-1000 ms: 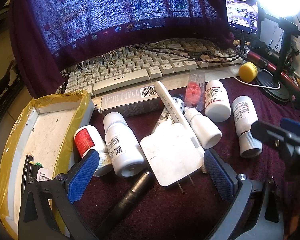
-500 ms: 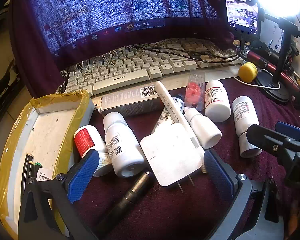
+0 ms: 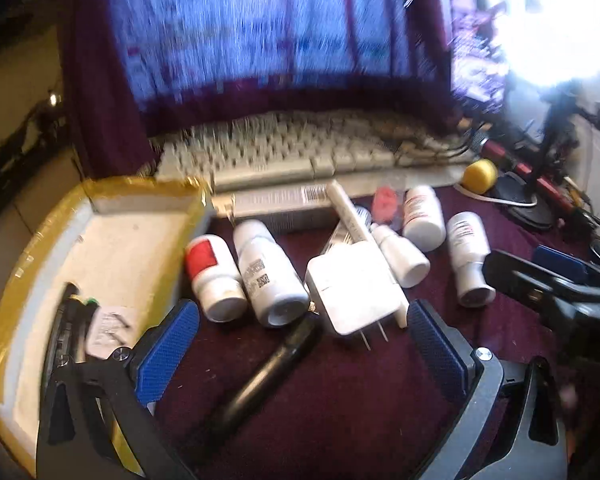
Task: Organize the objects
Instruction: 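Move the right gripper to the large white pill bottle while the left approaches the white square charger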
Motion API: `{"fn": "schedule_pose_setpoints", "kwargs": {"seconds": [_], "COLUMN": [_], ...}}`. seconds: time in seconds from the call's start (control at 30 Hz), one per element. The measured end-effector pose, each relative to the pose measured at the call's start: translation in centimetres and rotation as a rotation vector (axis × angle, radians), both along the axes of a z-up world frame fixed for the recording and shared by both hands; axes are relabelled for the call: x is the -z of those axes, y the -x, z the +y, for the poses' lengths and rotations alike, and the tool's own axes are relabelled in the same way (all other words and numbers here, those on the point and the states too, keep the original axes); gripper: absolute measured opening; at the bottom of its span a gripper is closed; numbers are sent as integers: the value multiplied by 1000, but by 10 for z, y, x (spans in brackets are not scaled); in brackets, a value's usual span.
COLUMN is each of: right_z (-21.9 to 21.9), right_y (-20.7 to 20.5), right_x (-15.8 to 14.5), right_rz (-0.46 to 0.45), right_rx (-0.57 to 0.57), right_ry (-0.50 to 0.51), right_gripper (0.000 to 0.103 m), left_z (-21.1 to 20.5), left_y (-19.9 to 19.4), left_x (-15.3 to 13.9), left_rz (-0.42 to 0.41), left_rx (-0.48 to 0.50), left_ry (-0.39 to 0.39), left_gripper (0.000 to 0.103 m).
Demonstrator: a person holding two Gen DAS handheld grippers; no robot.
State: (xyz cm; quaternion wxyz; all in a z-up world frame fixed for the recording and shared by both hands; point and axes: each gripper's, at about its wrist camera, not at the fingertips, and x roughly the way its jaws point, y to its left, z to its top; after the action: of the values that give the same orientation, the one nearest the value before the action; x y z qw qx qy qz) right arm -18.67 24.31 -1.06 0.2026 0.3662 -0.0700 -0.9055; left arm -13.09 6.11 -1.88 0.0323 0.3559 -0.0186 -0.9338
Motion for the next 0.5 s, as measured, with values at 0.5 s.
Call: {"fn": "schedule_pose_setpoints", "kwargs": {"seconds": [0.5], "right_z": [-11], "right_y": [4], "right_x": [-4], "right_rz": [-39], "right_rx": [-10], "right_ry": [-60], "right_gripper": [87], "left_z": [4], "left_y": [-15], "left_x": [-3], "left_rz": [-14], "left_rx": [23], "left_ry": [25], "left_gripper": [102]}}
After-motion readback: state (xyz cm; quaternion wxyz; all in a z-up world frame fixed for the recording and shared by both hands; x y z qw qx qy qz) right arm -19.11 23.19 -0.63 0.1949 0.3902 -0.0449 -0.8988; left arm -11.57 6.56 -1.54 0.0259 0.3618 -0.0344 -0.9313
